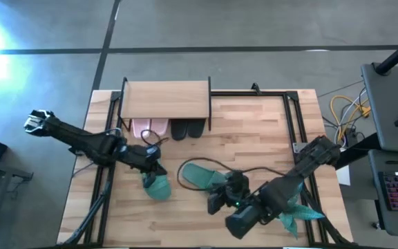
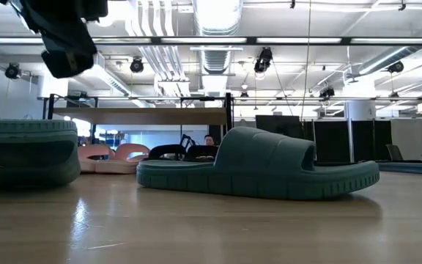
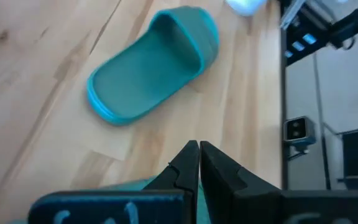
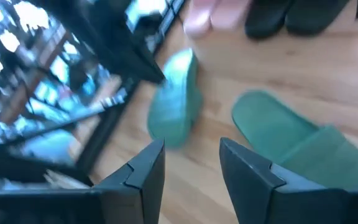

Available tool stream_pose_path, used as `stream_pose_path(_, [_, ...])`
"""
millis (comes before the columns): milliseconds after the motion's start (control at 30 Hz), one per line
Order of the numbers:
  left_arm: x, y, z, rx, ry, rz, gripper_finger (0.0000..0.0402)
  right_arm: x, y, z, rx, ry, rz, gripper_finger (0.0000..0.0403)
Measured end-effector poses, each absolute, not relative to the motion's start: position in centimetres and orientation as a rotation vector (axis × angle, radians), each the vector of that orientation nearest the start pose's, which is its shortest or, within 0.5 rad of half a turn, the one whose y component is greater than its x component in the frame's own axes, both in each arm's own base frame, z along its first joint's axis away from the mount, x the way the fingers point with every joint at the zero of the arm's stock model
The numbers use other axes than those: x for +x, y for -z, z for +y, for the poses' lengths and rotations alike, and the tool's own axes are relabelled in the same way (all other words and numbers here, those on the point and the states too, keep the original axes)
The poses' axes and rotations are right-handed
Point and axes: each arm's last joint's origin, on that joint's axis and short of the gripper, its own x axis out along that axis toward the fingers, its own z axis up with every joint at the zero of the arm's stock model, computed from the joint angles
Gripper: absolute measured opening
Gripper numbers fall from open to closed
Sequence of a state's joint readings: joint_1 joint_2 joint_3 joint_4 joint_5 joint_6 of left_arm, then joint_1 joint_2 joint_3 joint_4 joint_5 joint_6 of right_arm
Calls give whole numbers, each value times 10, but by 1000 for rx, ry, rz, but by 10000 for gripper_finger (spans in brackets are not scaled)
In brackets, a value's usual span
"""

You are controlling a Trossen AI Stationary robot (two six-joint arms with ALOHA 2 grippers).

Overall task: Pick and place slides into the shelf
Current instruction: Put the right green slide on the shelf

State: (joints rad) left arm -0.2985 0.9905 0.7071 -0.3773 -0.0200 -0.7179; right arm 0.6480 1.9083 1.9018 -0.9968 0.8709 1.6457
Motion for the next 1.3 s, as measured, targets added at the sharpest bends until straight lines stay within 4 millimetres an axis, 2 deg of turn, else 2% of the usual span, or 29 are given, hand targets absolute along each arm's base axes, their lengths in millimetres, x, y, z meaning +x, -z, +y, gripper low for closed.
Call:
stream_pose_path(167, [217, -239, -60, -548, 97, 756, 0, 322, -356, 218, 896, 709, 195, 144])
stream_pose_path(333, [251, -227, -69, -599, 214, 671, 0, 313, -375, 207, 938, 731, 63, 144])
stream_pose_path(500, [282, -203, -67, -672, 218, 629, 0, 304, -392, 196, 915, 724, 37, 147])
stream_pose_path(633, [300, -187, -66, -738, 207, 655, 4, 296, -404, 190, 901, 711, 37, 170])
stream_pose_path(800, [321, -179, -62, -795, 156, 672, 49, 288, -411, 184, 881, 709, 45, 206])
stream_pose_path(1000, [344, -194, -63, -799, 169, 616, 117, 280, -407, 178, 864, 754, 71, 228])
stream_pose_path(1067, [351, -192, -61, -800, 152, 620, 135, 279, -406, 177, 866, 766, 74, 231])
stream_pose_path(1300, [368, -176, -55, -805, 99, 674, 162, 277, -405, 176, 857, 781, 68, 233])
